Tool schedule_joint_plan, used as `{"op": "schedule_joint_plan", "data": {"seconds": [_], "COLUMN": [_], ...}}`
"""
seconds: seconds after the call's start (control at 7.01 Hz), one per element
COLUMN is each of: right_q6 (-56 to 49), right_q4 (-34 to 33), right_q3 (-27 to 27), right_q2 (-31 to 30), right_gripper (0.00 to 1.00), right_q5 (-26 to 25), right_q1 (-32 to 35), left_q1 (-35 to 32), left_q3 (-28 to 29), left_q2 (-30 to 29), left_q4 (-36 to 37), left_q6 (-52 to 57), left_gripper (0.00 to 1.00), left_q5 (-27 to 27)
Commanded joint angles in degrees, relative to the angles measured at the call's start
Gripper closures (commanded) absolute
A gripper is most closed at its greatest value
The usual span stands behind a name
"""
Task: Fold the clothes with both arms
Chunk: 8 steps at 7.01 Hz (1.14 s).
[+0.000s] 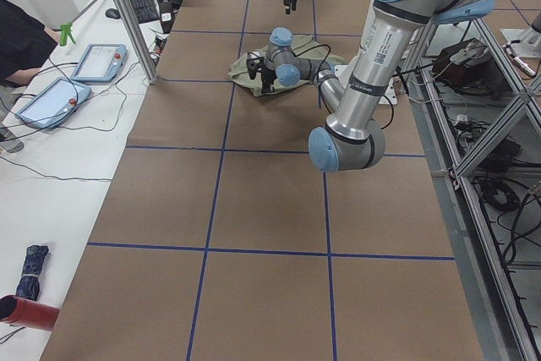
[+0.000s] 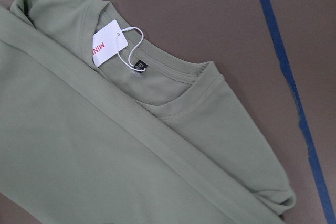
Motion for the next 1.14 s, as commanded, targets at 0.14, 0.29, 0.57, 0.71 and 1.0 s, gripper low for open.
{"op": "schedule_joint_plan", "data": {"seconds": [0.14,0.29,0.57,0.71,1.0], "right_q6": [0.01,-0.08,-0.08,-0.08,-0.08], "right_q4": [0.00,0.00,-0.09,-0.09,0.00], "right_q3": [-0.45,-0.98,-2.04,-2.12,-2.12], "right_q2": [1.53,2.05,2.76,2.76,2.85], "right_gripper": [0.00,0.00,0.00,0.00,0.00], "right_q5": [-1.11,-2.41,-3.48,-3.48,-3.48], "right_q1": [-0.03,-0.03,-0.12,-0.12,-0.12], "left_q1": [-7.77,-8.66,-8.75,-8.75,-8.67], "left_q3": [13.12,17.95,30.15,36.04,38.46], "left_q2": [-8.64,-11.89,-16.99,-19.89,-20.44], "left_q4": [-0.83,-2.49,-16.32,-20.04,-23.86], "left_q6": [8.92,10.25,10.35,10.44,10.44], "left_gripper": [1.00,1.00,1.00,1.00,1.00], "left_q5": [0.25,0.51,5.13,5.43,7.80]}}
